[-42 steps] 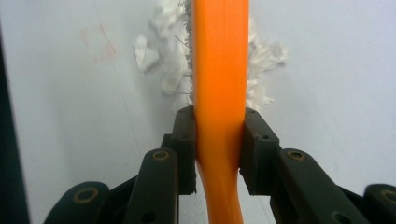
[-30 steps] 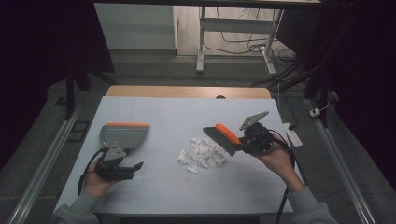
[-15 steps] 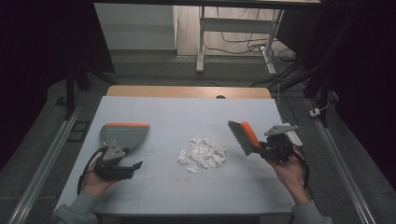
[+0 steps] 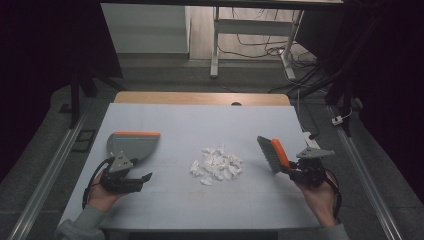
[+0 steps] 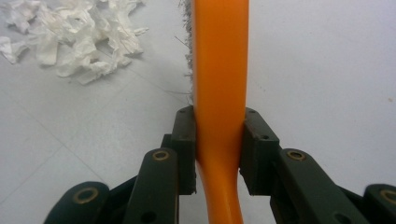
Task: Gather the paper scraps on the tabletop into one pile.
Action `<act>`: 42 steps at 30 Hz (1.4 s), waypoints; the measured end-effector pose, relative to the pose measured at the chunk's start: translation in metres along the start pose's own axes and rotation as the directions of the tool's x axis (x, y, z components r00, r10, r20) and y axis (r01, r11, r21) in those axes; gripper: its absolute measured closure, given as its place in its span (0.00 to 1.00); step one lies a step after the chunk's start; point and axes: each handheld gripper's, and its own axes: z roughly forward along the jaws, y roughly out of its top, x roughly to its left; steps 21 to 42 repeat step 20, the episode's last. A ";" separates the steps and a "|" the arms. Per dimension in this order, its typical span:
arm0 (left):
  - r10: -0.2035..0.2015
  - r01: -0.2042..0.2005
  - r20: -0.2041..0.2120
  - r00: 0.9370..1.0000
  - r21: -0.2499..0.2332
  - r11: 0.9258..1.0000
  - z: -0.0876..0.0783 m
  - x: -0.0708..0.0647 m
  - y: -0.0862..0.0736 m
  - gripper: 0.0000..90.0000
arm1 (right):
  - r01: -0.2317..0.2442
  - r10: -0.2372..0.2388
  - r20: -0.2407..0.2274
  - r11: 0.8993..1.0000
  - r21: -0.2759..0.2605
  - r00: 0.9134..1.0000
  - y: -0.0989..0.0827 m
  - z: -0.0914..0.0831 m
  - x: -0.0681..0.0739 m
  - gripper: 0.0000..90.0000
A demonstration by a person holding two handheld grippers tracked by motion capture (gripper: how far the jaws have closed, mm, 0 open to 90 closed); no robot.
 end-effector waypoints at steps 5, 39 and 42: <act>-0.001 0.001 -0.001 1.000 0.003 1.000 0.000 0.000 0.000 0.30 | 0.010 -0.010 -0.005 1.000 -0.005 1.000 0.000 0.000 0.003 0.78; 0.002 -0.002 -0.001 1.000 0.003 1.000 0.000 0.000 0.000 0.30 | 0.025 -0.025 -0.003 1.000 -0.013 1.000 0.001 -0.002 0.007 0.78; 0.002 -0.002 -0.001 1.000 0.003 1.000 0.000 0.000 0.000 0.30 | 0.025 -0.025 -0.003 1.000 -0.013 1.000 0.001 -0.002 0.007 0.78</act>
